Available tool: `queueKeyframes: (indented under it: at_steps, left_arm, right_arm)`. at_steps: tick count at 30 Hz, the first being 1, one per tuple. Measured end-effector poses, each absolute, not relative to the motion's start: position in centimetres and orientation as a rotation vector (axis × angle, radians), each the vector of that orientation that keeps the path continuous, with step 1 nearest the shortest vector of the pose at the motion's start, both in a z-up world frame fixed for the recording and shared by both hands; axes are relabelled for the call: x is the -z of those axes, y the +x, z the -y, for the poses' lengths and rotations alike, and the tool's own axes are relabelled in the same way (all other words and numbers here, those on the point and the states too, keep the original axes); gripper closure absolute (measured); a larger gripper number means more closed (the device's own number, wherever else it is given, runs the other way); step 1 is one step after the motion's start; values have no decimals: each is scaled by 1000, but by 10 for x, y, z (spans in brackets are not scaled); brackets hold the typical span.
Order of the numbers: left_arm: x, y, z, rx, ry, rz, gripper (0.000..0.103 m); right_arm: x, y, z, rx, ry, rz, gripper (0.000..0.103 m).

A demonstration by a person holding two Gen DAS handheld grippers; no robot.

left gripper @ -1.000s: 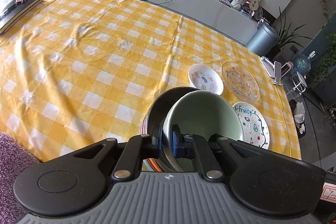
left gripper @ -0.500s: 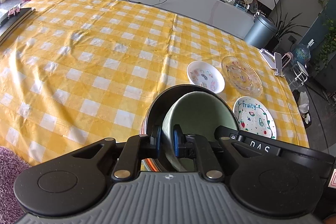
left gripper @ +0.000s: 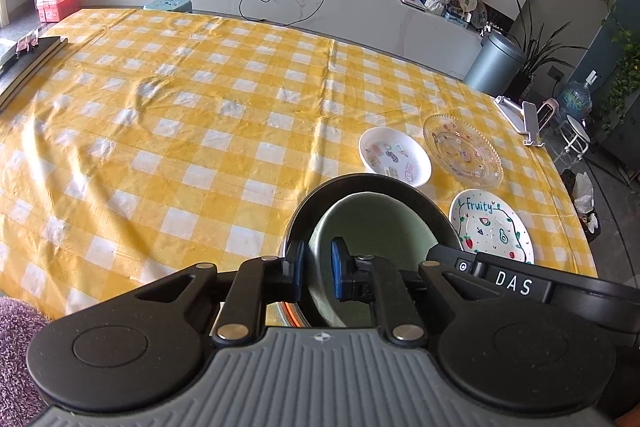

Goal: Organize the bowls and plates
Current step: 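Lower the green bowl into the stacked steel bowls, then open both grippers off the green bowl rim and withdraw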

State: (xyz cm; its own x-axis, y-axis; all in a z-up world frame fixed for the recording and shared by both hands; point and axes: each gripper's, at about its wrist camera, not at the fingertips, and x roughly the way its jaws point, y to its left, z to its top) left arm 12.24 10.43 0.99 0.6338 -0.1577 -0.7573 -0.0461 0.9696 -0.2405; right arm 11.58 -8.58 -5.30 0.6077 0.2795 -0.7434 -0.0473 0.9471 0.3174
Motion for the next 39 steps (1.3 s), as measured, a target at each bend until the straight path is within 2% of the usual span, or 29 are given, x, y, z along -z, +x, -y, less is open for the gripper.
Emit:
queueKeyframes:
  at_steps: [9, 11, 14, 18, 22, 30, 39]
  left_arm:
    - [-14, 121, -105, 72, -243, -854, 88]
    - [-18, 118, -105, 74, -244, -843, 88]
    - [-24, 115, -104, 80, -246, -826, 88]
    - [-34, 109, -100, 98, -253, -802, 80]
    - [-44, 101, -95, 155, -293, -769, 71]
    - [-47, 96, -65, 287, -342, -741, 61]
    - [-34, 118, -8, 379, -287, -804, 60]
  right_arm:
    - [48, 112, 82, -190, 252, -866, 100]
    - [47, 112, 86, -188, 271, -867, 96]
    - [41, 108, 91, -190, 287, -848, 95]
    - [31, 100, 100, -193, 303, -820, 91]
    - [24, 92, 117, -188, 345, -785, 73]
    - [16, 76, 170, -126, 403, -722, 67]
    - [35, 75, 232, -54, 450, -718, 67]
